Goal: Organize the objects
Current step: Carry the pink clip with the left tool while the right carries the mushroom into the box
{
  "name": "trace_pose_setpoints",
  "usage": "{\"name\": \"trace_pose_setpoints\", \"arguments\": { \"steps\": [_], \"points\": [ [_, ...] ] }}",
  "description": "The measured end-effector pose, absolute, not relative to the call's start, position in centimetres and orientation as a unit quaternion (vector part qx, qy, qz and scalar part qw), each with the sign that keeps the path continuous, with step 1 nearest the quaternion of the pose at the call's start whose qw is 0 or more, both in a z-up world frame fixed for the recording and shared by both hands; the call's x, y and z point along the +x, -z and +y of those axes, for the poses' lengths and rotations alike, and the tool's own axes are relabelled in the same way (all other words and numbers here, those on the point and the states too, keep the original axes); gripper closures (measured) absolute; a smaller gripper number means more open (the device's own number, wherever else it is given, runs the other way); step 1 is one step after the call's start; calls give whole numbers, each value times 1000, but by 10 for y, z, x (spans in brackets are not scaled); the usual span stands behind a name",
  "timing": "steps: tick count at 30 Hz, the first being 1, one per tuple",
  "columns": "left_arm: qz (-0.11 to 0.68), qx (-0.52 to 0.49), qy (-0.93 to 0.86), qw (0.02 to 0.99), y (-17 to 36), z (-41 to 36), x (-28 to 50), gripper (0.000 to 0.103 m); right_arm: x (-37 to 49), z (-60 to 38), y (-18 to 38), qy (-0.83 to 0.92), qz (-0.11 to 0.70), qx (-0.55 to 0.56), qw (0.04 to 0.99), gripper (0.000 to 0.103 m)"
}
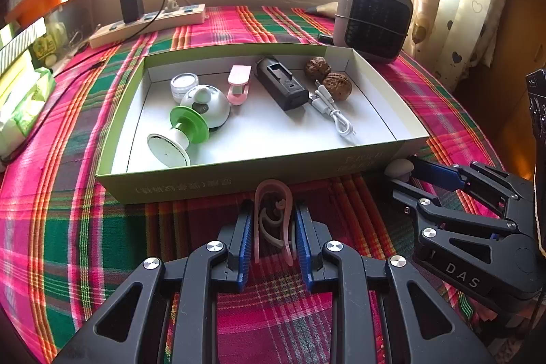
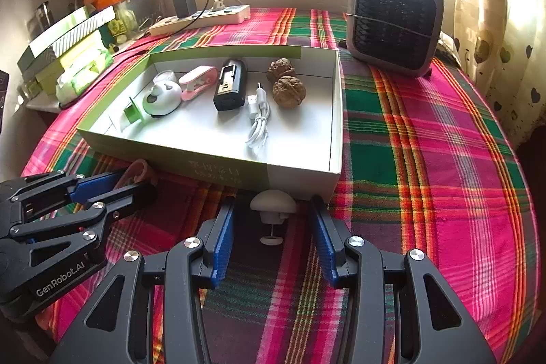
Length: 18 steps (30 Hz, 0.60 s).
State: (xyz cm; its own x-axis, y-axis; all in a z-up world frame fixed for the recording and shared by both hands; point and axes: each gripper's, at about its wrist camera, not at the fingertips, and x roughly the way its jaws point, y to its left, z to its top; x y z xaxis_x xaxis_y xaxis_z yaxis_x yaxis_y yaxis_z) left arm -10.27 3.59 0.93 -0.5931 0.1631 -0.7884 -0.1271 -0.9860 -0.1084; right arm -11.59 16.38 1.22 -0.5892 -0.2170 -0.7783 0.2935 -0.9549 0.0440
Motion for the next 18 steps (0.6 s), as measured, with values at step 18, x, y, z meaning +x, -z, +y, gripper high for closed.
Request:
{"name": "trace_pose_setpoints", "arguments": {
  "steps": [18],
  "points": [
    [-20, -443, -892, 81, -9, 36, -102, 81, -116, 166, -13, 894, 46, 428, 126, 76]
  ]
}}
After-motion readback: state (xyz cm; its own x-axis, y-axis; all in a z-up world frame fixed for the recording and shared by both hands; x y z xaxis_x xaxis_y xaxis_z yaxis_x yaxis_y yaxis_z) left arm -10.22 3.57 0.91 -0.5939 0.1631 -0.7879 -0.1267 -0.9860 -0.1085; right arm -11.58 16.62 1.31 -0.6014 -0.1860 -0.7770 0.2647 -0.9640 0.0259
